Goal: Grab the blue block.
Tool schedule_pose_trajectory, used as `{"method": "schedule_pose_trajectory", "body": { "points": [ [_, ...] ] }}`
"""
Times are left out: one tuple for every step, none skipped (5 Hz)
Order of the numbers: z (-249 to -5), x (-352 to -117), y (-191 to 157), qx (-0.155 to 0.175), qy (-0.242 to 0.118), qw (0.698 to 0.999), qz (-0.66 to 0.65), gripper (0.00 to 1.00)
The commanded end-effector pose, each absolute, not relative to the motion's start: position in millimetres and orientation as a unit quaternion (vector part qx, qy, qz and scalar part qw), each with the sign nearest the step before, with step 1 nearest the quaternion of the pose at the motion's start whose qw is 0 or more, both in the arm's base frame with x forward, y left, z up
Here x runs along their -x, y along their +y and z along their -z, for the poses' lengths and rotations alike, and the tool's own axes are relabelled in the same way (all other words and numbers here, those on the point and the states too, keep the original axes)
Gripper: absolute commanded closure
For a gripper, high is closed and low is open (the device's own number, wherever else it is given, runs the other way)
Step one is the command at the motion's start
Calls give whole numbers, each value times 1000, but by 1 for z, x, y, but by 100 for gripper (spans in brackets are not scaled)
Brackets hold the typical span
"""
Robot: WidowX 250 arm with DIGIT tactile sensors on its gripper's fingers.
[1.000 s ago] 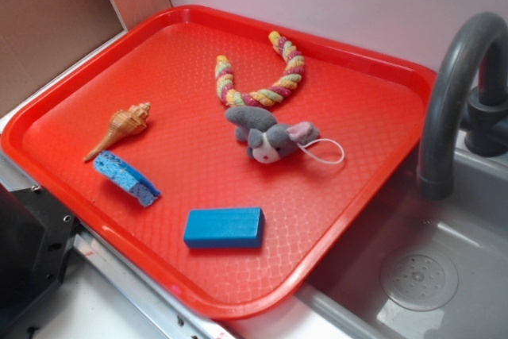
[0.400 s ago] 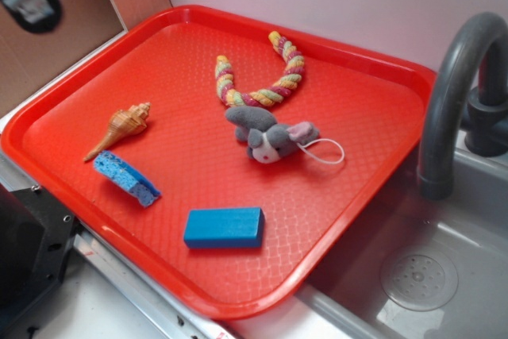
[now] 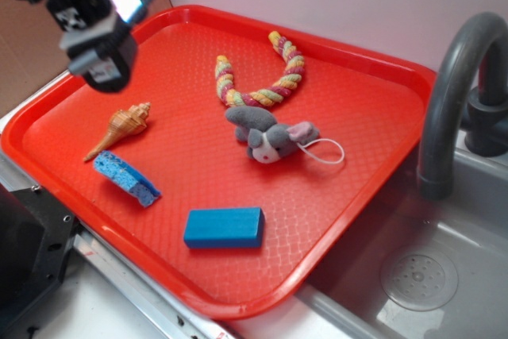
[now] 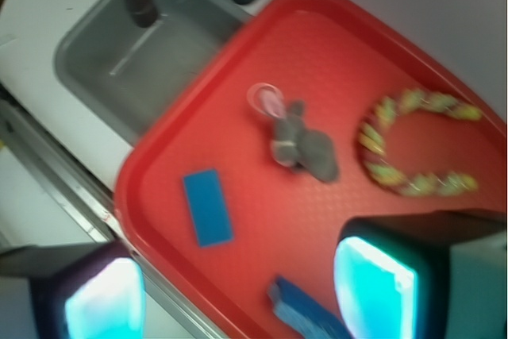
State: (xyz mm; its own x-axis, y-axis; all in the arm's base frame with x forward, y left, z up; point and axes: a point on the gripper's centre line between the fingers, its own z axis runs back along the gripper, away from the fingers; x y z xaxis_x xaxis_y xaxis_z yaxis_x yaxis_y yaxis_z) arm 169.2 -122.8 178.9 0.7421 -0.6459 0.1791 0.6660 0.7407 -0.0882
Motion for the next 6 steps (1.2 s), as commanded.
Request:
{"method": "schedule_pose_trajectory", "body": {
  "points": [
    [-148, -155, -157, 57, -56, 923, 376, 0],
    [-122, -157, -168, 19, -24, 925, 378, 0],
    [-98, -160, -173, 4, -4, 925, 379, 0],
    [-75, -163, -170, -1, 17, 930, 366, 0],
    [-55, -164, -165, -11, 42, 932, 361, 0],
    [-40, -161, -166, -23, 63, 929, 365, 0]
  ]
}}
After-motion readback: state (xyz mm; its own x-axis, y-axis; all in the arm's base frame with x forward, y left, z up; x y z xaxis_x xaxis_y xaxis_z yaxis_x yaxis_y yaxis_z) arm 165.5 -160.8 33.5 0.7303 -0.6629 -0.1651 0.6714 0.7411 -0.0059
